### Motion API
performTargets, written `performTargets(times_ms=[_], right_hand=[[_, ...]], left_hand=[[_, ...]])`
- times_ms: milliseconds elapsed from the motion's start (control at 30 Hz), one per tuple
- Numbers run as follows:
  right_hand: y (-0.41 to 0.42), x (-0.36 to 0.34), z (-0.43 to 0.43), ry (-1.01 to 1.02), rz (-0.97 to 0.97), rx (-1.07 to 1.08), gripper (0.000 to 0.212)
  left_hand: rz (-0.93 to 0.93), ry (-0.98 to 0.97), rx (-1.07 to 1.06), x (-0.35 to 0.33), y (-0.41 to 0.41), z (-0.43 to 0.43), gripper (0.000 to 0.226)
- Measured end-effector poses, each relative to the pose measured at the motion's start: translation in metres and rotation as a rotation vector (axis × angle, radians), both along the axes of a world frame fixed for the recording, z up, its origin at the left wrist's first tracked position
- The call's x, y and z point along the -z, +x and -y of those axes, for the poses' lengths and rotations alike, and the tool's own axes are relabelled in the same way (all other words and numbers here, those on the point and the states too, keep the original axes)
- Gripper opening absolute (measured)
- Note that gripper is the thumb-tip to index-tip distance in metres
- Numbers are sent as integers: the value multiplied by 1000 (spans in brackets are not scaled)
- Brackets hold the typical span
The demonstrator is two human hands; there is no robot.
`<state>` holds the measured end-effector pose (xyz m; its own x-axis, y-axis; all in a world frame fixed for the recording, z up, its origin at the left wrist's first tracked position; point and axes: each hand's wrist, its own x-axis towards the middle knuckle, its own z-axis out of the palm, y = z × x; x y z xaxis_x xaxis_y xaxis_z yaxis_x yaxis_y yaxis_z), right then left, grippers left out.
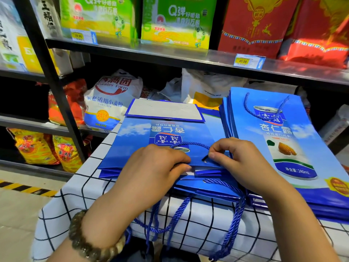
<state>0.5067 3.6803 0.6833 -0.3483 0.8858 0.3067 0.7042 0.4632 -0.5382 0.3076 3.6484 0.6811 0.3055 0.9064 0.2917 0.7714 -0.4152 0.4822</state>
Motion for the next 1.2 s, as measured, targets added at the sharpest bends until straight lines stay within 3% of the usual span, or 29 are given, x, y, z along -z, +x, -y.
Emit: performTargets(times_ms=[267,467,567,700,867,967,1067,1200], right_hand=[[3,-5,1,-60,17,-41,27],[2,-9,-4,-36,195,-62,29],[-1,-15,-6,-4,263,-90,17],[-7,-15,-8,-89,295,-120,10],[-3,-18,-1,-371,-9,-159,14],[-3,-10,0,-277,147,-115,22],[-5,-7,1,-196,171,-74,16],[-5,-7,3,-128,227,-55,18]], left_hand=[[21,3,-22,0,0,-1,40],[-21,11,-39,1,0,-3,43],[-28,32,-34,2,1,-4,49],[-38,60,-90,2,1,-7,29],[-45,157,-134,-4,1,-11,28],[-13,257,-165,-8,10,-8,10],[-71,379,-175,-4,22,-6,21],[-296,293,-181,4,38,-6,30]])
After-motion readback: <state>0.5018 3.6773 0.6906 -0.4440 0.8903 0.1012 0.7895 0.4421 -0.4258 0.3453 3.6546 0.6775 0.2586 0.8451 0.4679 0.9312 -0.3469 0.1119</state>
